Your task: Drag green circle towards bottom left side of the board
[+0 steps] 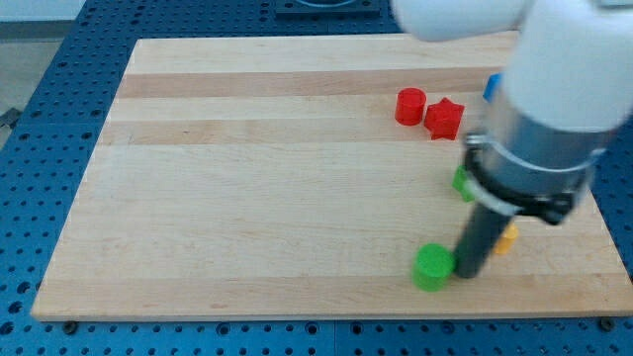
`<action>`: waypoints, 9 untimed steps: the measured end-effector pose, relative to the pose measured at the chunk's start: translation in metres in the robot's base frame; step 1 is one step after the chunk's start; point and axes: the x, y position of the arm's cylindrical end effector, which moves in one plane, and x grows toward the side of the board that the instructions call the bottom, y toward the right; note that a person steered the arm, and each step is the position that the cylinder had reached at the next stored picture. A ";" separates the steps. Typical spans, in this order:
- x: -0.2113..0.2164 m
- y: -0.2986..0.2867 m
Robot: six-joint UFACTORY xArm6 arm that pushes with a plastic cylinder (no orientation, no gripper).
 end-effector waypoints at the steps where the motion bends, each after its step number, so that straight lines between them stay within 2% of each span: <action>1: -0.004 -0.075; 2: -0.005 -0.089; 3: -0.007 -0.035; 5: 0.038 -0.038; 6: 0.036 -0.072; 8: -0.019 -0.191; 9: -0.031 -0.207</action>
